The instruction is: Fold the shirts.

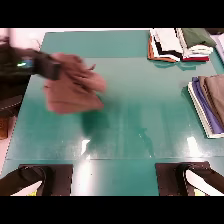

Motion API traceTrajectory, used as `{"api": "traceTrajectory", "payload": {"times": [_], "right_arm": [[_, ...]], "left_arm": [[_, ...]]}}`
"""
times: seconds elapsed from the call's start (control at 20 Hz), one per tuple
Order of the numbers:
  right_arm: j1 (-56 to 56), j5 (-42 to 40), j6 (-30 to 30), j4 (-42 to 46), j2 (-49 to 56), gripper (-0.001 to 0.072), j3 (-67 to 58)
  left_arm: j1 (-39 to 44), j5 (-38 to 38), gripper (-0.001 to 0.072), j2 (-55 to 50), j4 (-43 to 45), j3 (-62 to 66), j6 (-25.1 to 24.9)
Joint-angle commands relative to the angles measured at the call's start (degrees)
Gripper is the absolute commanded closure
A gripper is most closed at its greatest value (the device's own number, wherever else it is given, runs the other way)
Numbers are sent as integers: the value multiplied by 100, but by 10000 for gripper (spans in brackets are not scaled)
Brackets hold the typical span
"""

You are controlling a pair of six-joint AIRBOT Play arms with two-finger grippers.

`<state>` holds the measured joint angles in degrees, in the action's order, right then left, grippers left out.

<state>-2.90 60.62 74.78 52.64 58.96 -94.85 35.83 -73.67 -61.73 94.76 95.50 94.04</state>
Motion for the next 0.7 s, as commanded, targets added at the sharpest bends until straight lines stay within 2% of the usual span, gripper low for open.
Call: {"api": "traceTrajectory", "payload": {"times": [0.0, 0.05, 0.1, 0.15, 0.2, 0.3, 0.45, 0.55, 0.65], "right_arm": [[-4, -63, 2, 68, -2, 694, -341], [-4, -61, 4, 157, -4, 695, -345], [-4, -35, 9, 157, -2, 695, -341], [-4, -26, 17, 153, -2, 695, -317], [-4, 9, 22, 153, 0, 695, -319], [-4, 48, 22, 153, 2, 695, -319], [-4, 76, 22, 153, -2, 695, -319], [-4, 131, 22, 153, 4, 695, -317], [-4, 195, 24, 146, 52, 694, -319]], "left_arm": [[1001, 614, 683, -1362, -474, 697, -396], [1143, 903, 681, -1679, -763, 739, -520], [1241, 1189, 568, -1967, -1084, 782, -691], [1259, 1377, 293, -2173, -1298, 839, -708], [1215, 1436, 156, -2315, -1357, 922, -704], [903, 1379, 159, -2358, -1307, 962, -682], [-116, 905, 159, -2385, -1342, 817, -278], [-765, 852, 159, -2387, -1709, 339, -240], [-1189, 1134, 159, -2387, -2149, -372, -256]]}}
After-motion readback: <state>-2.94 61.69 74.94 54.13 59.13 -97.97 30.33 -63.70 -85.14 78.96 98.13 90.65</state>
